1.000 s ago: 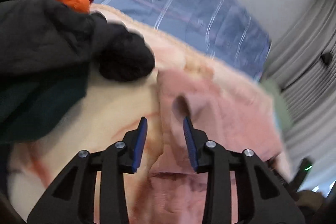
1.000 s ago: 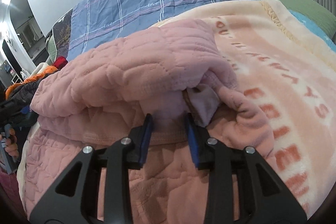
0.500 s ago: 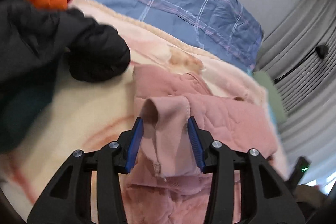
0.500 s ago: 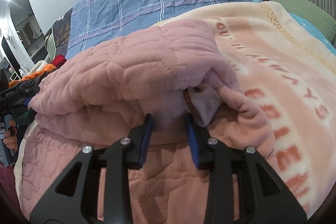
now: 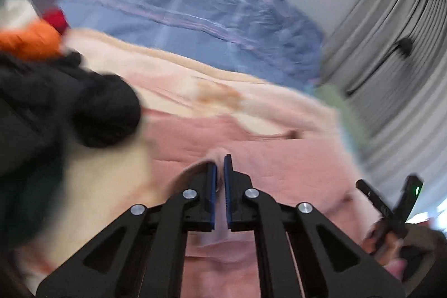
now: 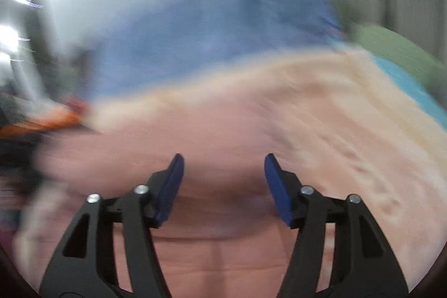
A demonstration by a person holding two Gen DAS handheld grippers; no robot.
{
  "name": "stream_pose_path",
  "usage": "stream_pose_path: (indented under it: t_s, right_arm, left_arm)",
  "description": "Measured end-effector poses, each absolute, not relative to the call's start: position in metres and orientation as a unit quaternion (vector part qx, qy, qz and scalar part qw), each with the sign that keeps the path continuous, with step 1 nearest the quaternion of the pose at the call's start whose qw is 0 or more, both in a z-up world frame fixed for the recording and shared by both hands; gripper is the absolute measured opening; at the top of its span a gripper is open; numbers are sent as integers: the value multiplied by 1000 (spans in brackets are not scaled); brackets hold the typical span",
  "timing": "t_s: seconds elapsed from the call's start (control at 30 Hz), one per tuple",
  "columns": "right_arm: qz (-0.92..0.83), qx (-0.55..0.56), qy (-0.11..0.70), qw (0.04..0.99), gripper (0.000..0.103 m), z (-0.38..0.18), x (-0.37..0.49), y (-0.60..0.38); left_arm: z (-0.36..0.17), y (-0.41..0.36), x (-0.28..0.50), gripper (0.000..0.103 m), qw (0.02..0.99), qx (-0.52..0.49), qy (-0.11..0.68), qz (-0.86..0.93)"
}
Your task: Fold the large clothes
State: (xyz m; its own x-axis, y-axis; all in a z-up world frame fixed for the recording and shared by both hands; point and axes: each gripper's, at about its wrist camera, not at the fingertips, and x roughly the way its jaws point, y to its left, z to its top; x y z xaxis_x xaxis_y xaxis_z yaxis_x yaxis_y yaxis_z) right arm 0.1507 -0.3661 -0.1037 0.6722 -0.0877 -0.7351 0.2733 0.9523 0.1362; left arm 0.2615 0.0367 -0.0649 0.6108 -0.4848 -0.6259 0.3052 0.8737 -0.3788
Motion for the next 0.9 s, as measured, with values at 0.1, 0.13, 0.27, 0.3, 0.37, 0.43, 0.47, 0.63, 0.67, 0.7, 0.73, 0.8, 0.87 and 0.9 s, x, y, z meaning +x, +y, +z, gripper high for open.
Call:
stream_pose_path:
  t_s: [0.1,0.13,0.27,0.3,0.37,0.43,0.47,0.63,0.67,0.7,0.73,0.8,0.87,0.9]
  right_arm:
    - [-89,144,409,897,60,-132,148,-373]
    - [-93,132,407,899,60,-127,146,-369]
    - [-115,111,417,895,59,-110,146,-360]
    - [-126,137,406,895,54,-97,140,-361]
    - [-123,169,369,905,44,-75,130,-359]
    - [-88,161,324,928,44,-50,127,-344]
    - [-63,132,304,941,44,-39,134,-327]
    - [-104,8,444,890,49,-133,195,-312]
    - [-96,23,425,900,49,-147,188,-318]
    - [-99,30,419,902,48,-139,183,-318]
    - [-102,27,423,900,49,-134,183,-316]
    - [-112,5,430,896,49,-128,185,-308]
    - [-115,12,435,893,48,-116,183,-307]
    - [-108,35,424,899,50,-99,180,-308]
  left_arm:
    - [-71,47,262,4,899,-85,406,-142]
    - [-73,56,260,4,880,-136,420,-173]
    - [-51,40,238,23,865,-172,386,-271]
    - [-45,29,232,29,872,-147,378,-273]
    - [-38,-2,223,35,885,-87,357,-286]
    - [-45,-34,228,35,879,-66,365,-301]
    - [-53,-47,232,35,873,-61,377,-302]
    - [-135,-103,243,46,873,52,407,-266]
    - [-142,-108,224,46,888,92,362,-268]
    - [-140,-111,214,46,893,110,350,-259]
    - [-137,-113,207,46,896,128,344,-251]
    - [-137,-116,204,47,897,143,339,-247]
    - [-134,-113,208,47,896,130,343,-251]
    - [-131,-111,209,47,896,121,344,-255]
